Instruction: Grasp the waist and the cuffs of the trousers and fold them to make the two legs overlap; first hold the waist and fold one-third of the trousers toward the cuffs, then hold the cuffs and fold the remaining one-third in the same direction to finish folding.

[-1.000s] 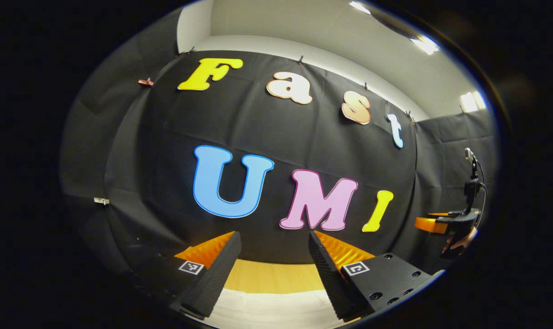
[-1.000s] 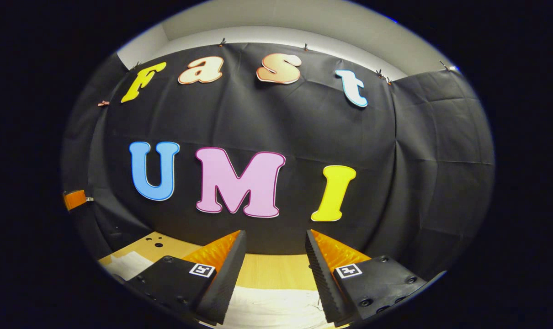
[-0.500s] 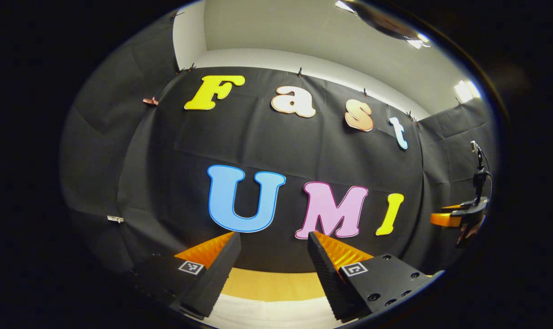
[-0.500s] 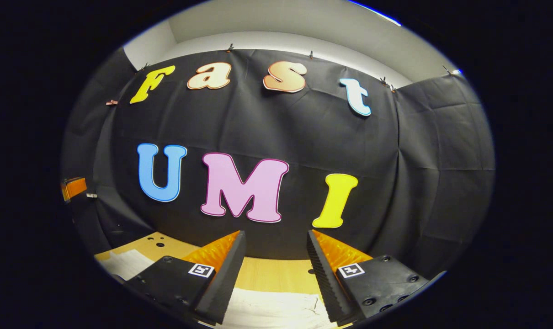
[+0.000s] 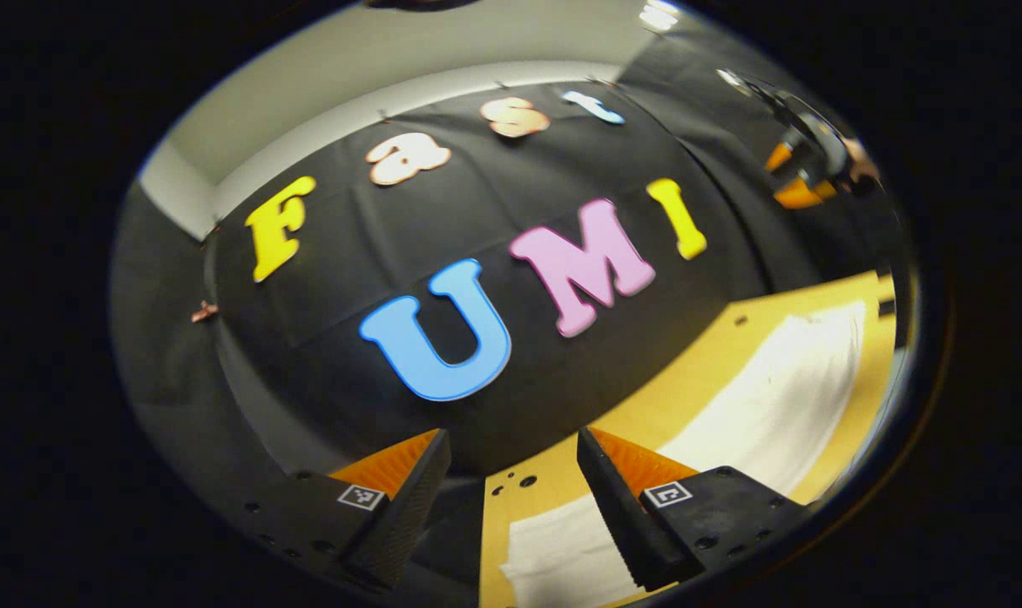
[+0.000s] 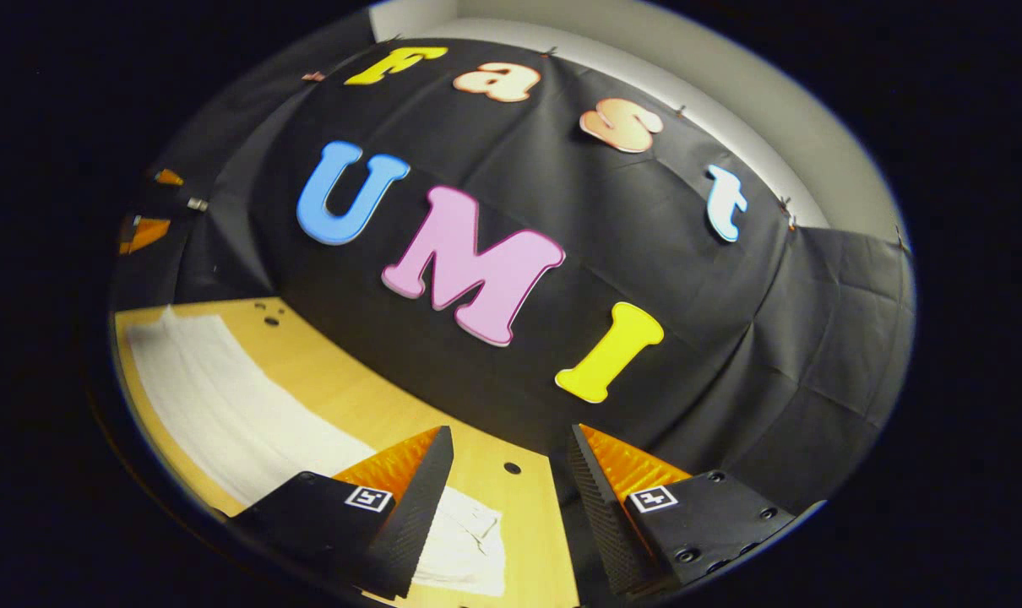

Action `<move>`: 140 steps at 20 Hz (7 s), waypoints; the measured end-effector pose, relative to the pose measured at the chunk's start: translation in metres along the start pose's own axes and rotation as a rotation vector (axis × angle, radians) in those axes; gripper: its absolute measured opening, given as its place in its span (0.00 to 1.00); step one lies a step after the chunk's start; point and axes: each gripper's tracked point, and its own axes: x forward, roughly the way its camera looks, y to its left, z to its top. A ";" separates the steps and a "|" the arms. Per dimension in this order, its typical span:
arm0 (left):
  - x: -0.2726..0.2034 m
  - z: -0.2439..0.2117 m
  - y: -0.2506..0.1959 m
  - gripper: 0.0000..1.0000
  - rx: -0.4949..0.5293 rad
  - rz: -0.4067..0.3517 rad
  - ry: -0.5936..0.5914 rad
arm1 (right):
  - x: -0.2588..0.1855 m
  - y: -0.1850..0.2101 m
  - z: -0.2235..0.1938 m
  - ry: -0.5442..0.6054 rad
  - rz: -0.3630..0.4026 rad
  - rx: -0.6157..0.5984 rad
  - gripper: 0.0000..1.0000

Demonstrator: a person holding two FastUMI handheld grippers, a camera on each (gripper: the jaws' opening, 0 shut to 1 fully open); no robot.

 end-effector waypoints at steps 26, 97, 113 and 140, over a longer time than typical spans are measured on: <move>-0.040 -0.326 -0.113 0.93 0.508 -0.605 0.656 | -0.043 0.126 -0.268 0.404 0.505 -0.593 0.86; 0.162 -0.293 -0.051 0.05 0.209 -0.127 0.790 | 0.183 0.114 -0.235 0.437 0.325 -0.490 0.05; 0.218 -0.344 -0.089 0.05 0.271 -0.167 0.940 | 0.249 0.151 -0.306 0.566 0.435 -0.447 0.05; 0.160 -0.267 0.004 0.47 0.120 0.098 0.744 | 0.148 0.061 -0.279 0.729 -0.041 0.568 0.87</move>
